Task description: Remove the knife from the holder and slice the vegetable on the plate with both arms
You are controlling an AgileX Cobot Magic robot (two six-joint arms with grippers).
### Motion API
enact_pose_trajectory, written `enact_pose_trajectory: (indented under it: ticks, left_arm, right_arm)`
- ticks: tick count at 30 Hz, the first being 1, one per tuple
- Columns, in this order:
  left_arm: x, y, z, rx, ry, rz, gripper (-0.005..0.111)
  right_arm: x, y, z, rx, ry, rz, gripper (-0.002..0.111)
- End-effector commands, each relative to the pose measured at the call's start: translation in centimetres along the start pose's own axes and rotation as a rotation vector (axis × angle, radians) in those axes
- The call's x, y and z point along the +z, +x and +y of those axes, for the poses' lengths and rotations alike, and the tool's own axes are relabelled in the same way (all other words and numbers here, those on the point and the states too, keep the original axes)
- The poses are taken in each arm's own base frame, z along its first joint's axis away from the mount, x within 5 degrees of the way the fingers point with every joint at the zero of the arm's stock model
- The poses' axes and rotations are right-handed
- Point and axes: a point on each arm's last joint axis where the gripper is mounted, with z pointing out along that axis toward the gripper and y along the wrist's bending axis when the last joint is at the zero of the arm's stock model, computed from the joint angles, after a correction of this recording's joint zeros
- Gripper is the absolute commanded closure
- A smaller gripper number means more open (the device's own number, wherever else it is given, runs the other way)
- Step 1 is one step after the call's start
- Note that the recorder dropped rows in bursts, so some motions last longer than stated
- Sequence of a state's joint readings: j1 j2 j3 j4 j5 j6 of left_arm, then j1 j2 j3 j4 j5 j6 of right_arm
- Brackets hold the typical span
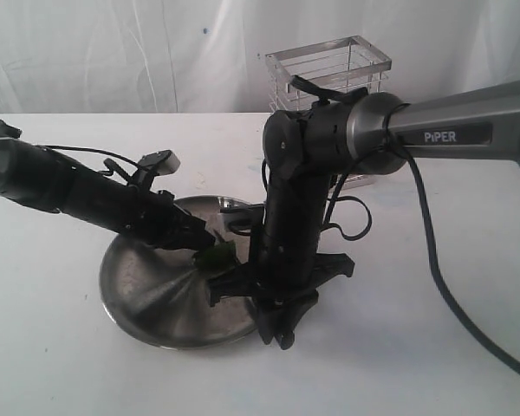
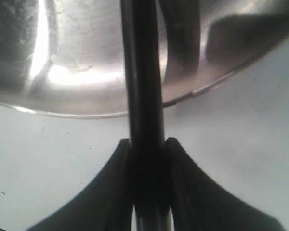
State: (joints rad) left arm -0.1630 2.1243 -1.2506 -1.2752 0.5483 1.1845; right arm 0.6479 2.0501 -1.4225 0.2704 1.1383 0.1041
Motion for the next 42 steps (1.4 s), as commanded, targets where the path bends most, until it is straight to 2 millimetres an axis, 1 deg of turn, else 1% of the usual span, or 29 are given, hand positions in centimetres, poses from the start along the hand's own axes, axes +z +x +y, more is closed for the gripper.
enact_pose_trajectory:
  ticks: [1,5,9,13,22,26,31,36,39,42]
  left_arm:
    - [-1.2,-0.6,-0.9,0.025,-0.009,-0.021,0.107]
    - [-2.6,-1.9,-1.9,0.052,-0.028,-0.075,0.107]
    - [-2.8,-2.2,-2.4,0.046,0.002,-0.1,0.107]
    - [-2.4,-2.1,-2.4,0.053,-0.004,-0.112,0.107]
    - [-0.2,-1.9,-2.2,0.068,0.005,-0.163,0.107]
    - [0.2,-1.9,-1.8,0.069,0.0,-0.175,0.107]
    - [1.4,-0.7,-1.1,0.075,0.005,-0.121,0.107]
    - [2.9,1.1,-0.8,0.093,0.033,-0.005,0.107]
    - [3.1,1.9,-0.9,0.099,0.031,0.073,0.107]
    - [3.1,2.2,-1.1,0.084,0.046,0.105,0.107]
  right_arm:
    - [0.0,0.2,-0.2,-0.003,0.02,0.012,0.108]
    - [0.0,0.3,-0.2,0.0,0.014,0.022,0.108]
    - [0.0,0.3,-0.2,0.0,0.014,0.024,0.108]
    - [0.0,0.3,-0.2,0.0,0.014,0.024,0.108]
    - [0.0,0.3,-0.2,0.0,0.014,0.022,0.108]
    - [0.0,0.3,-0.2,0.0,0.013,0.02,0.108]
    - [0.0,0.2,-0.2,0.0,0.013,0.014,0.108]
    - [0.0,0.2,-0.2,-0.002,0.017,0.013,0.108]
    - [0.0,0.3,-0.2,-0.001,0.018,0.023,0.108]
    - [-0.1,0.7,-0.3,0.002,0.023,0.065,0.108]
